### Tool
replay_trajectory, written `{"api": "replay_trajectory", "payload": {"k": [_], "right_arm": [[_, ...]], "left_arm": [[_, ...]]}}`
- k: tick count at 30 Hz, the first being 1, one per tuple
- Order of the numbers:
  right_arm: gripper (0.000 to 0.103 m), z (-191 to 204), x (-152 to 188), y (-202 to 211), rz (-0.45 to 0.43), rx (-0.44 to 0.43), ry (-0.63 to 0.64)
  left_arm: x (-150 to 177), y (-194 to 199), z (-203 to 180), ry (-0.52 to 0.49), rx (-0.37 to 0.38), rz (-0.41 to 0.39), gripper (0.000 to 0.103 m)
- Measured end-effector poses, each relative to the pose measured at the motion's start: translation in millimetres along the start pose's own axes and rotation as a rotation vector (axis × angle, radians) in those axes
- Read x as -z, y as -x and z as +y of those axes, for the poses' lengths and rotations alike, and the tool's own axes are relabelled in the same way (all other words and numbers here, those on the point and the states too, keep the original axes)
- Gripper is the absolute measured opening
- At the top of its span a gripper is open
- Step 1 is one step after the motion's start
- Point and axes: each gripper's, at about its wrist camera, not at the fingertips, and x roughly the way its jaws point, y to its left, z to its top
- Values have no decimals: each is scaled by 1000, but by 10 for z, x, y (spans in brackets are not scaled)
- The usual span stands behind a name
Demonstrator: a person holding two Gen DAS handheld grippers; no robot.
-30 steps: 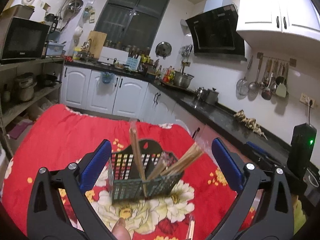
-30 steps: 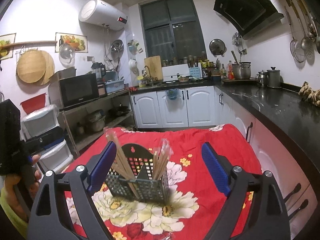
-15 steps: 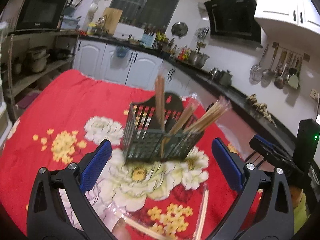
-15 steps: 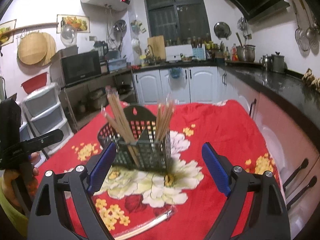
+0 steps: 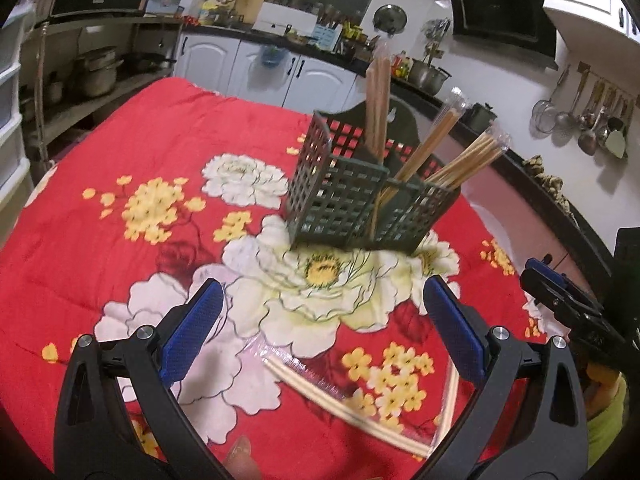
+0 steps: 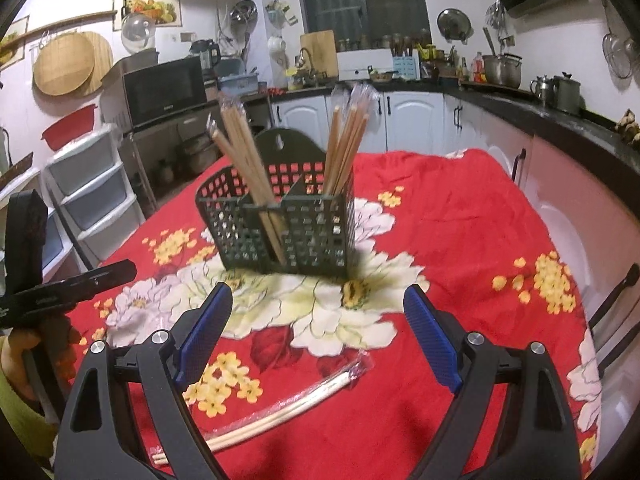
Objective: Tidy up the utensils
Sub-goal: 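Move both open grippers down to the plastic-wrapped chopstick bundle on the cloth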
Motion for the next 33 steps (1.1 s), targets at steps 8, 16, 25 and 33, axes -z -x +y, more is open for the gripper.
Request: {"api": "replay_trajectory", "payload": {"k": [8, 16, 25, 33], "right_arm": [[85, 64, 167, -114, 63, -3, 5], [85, 39, 307, -173, 122, 5, -17], [74, -49, 405, -320, 225, -10, -74], [60, -187, 513, -565, 325, -41, -179]], "left_arm": [[183, -97, 91, 8, -24, 72, 92], [399, -185, 109, 0, -19, 150, 92], [517, -264, 148, 48, 49, 213, 87], [479, -367, 206, 109, 79, 238, 75]]}}
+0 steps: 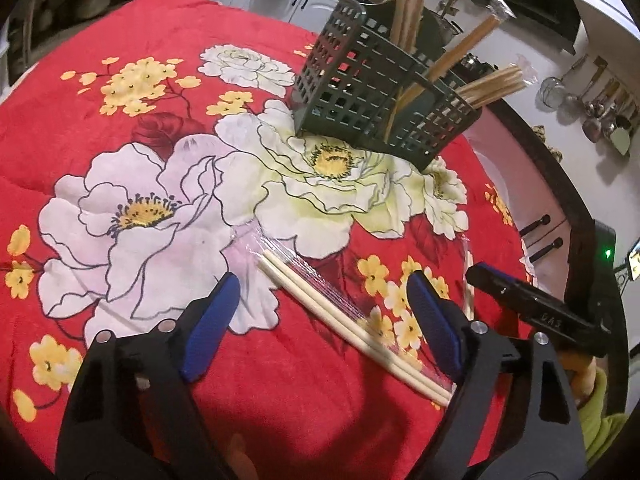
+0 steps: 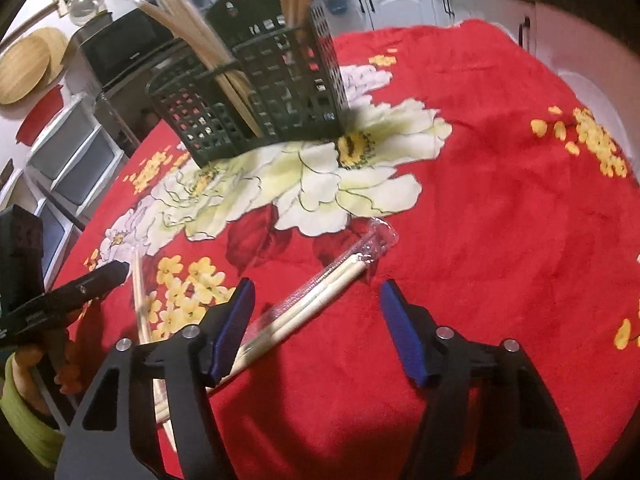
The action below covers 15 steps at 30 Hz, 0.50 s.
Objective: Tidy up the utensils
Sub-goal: 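Move both open grippers down to the plastic-wrapped chopstick bundle on the cloth, then close the left gripper on one wooden chopstick while the right gripper grasps another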
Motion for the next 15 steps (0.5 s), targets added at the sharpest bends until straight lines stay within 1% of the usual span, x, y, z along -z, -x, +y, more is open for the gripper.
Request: {"api": "replay_trajectory", "payload": {"k": [2, 3, 6, 8, 10, 11, 12, 13, 14, 15], "right_arm": [[59, -17, -28, -20, 3, -7, -16], [57, -28, -42, -32, 5, -9, -24], [50, -45, -81, -68, 6, -4, -35], [46, -55, -101, -88, 5, -4, -43], [38, -69, -117, -101, 4, 0, -49], [36, -78, -125, -106, 4, 2, -51], [30, -88, -132, -111, 4, 7, -55], [28, -95, -143, -119, 4, 7, -58], [25, -102, -154, -127, 4, 4, -61], [22, -102, -166, -139, 4, 4, -63]], "left_arm": [[-42, -27, 27, 8, -5, 3, 71], [-68, -51, 30, 5, -16, 4, 68], [-121, -103, 33, -7, -41, 2, 61], [-137, -129, 24, -23, -61, 1, 53], [-146, -144, 40, -26, -84, -9, 38], [-151, -148, 53, -28, -91, -12, 33], [-155, -154, 76, -27, -103, -15, 24], [-160, -156, 100, -21, -109, -16, 18], [-166, -155, 125, -15, -103, -16, 17], [-176, -151, 150, -14, -102, -15, 14]]}}
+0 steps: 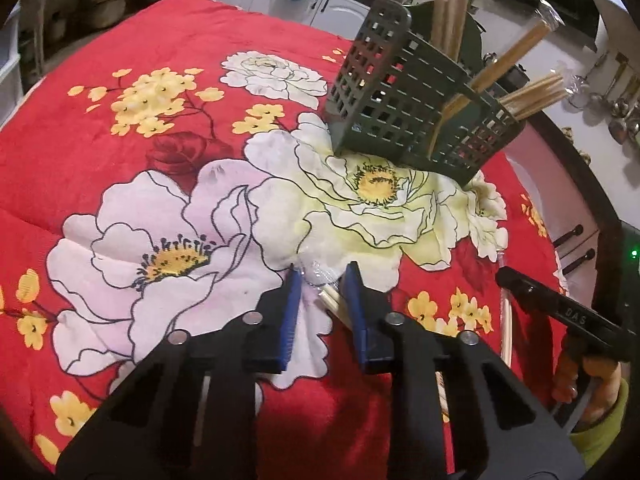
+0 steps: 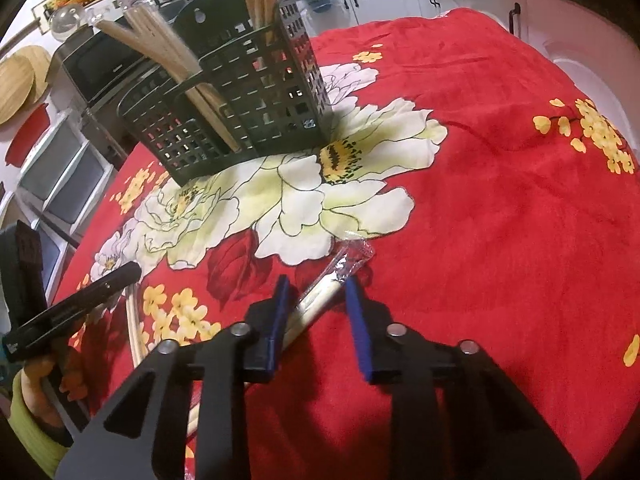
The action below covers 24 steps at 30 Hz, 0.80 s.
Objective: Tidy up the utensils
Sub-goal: 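Close the left gripper on one wooden chopstick while the right gripper grasps another, then lift both held chopsticks with the left and right grippers over the caddy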
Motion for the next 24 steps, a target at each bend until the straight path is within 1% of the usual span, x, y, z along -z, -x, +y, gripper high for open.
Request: {"api": "replay_trajectory", "payload": {"k": [3, 6, 7, 9, 11, 14, 15, 20, 24], "right_arm": [[15, 12, -29, -32, -4, 6, 1], [12, 40, -67, -44, -5, 1, 11], [11, 47, -79, -44, -5, -8, 9], [9, 66, -107, -18, -10, -56, 1], [9, 130, -131, 44, -35, -74, 18], [7, 245, -172, 182, -82, -116, 47], [7, 298, -193, 248, -101, -127, 63], [6, 523, -308, 541, -182, -164, 140], [6, 678, -383, 763, -243, -177, 204]], "left_arm": [[-7, -2, 27, -1, 7, -1, 9], [-25, -2, 28, -4, 22, 2, 4], [-34, 3, 37, 1, 33, 3, 3], [-53, 27, 50, 16, 57, 0, 2], [-78, 78, 55, 26, 80, -11, 2], [-148, 207, 17, 21, 101, -43, 2], [-191, 285, -7, 15, 115, -64, 1], [-381, 579, -147, -26, 143, -143, 1], [-546, 811, -294, -71, 164, -202, 0]]}}
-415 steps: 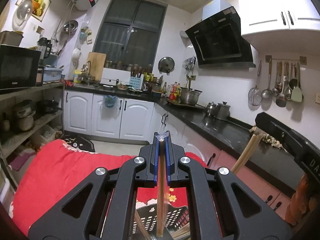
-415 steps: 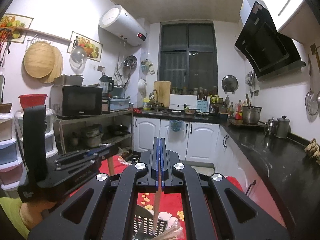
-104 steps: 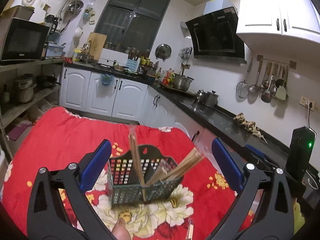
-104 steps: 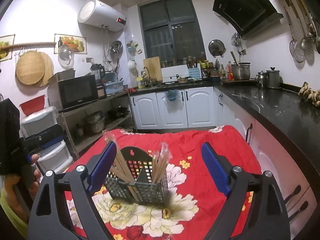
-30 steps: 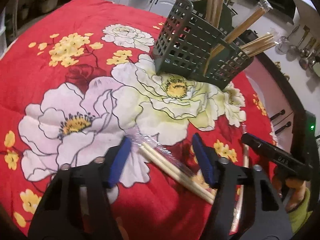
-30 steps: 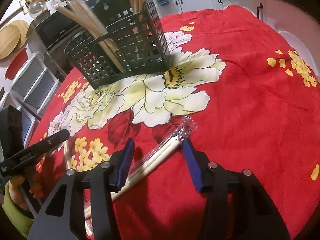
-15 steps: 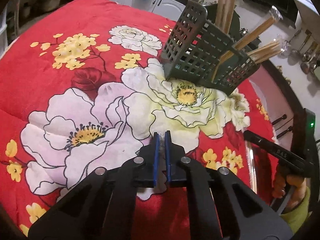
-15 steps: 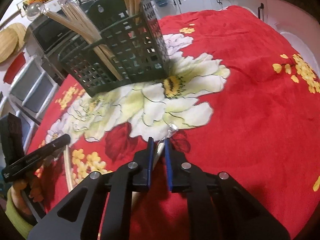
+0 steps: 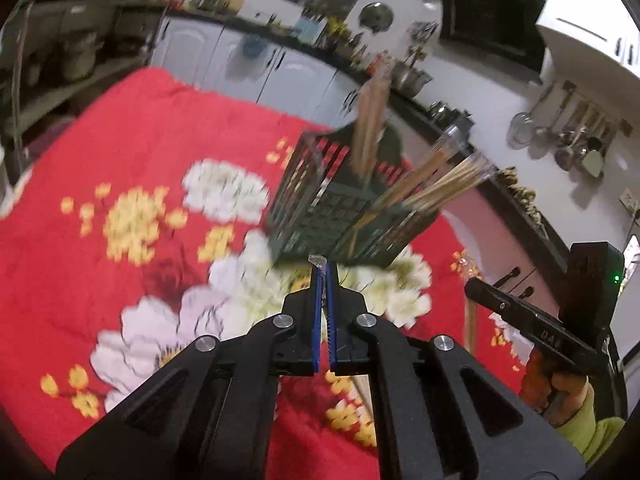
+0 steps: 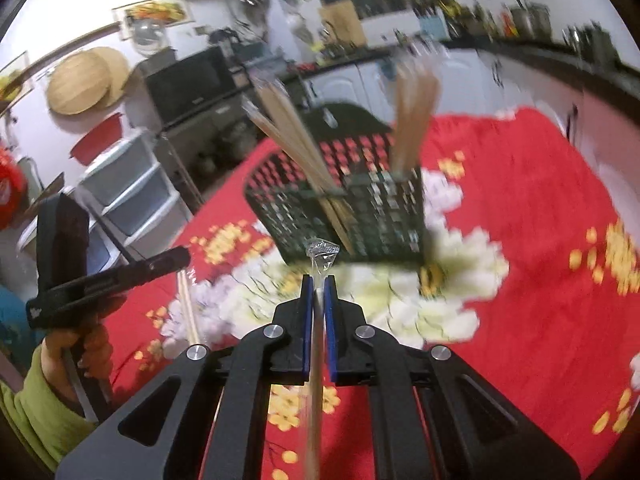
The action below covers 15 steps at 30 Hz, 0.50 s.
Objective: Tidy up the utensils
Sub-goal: 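Lift both held chopsticks with the left and right grippers over the caddy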
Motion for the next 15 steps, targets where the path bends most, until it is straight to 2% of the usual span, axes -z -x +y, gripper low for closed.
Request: {"api": "replay_trajectory", "payload": {"k": [5, 15], "right_arm": [[6, 142, -159, 158, -57, -14, 53], [6, 341, -402, 374, -173, 11, 133]], "left_arm": [[-204, 117, -177, -47, 25, -46, 0], [-505, 317, -501, -131, 70, -139, 0]]}}
